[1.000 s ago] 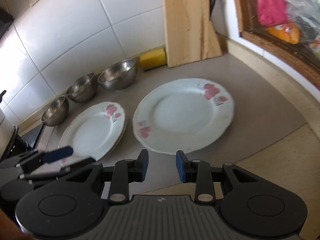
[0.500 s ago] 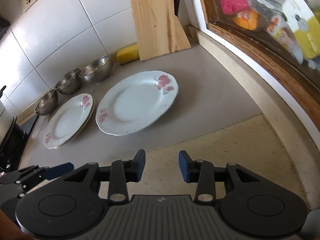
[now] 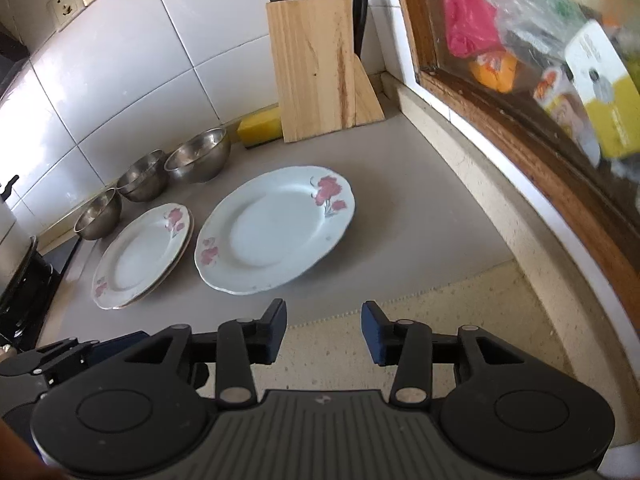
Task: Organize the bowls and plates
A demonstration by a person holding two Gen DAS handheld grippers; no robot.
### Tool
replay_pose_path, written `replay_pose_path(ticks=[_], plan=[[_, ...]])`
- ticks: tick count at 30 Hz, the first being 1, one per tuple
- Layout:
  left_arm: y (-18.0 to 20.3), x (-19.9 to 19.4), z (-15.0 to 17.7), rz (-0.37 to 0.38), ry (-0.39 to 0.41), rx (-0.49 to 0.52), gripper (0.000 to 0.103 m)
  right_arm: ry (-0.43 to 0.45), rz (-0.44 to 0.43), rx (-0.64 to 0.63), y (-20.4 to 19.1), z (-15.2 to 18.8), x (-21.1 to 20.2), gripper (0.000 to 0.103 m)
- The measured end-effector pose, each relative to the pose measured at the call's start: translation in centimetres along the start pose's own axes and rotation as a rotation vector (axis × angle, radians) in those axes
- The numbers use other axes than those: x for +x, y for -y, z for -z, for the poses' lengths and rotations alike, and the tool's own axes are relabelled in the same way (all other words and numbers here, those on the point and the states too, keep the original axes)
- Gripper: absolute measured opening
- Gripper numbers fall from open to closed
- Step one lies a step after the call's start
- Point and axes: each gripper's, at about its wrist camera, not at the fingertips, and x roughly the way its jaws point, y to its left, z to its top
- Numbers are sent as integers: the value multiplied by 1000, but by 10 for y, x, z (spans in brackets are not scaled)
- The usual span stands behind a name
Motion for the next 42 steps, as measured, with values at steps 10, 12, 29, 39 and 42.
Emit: replay_pose_path(ticks=[10,12,29,39,42], plan=[[-13,16,-25,-6,-4,-137,59,35,-2,0,3,-41,16,26],[-13,26,-31,-9,-22,-164,57,41,-14,-12,5,-53,24,26],[-12,67,-44,-114,-50,-230,64,-56,-59,-20,28,-107,120,26],[-11,88,-49,-121,-72,-257,65,-107,-108,-24,35,-112,145,26],[-13,92,-50,-123,-71,-262,69,-129,-144,-7,39,-112,150,26]])
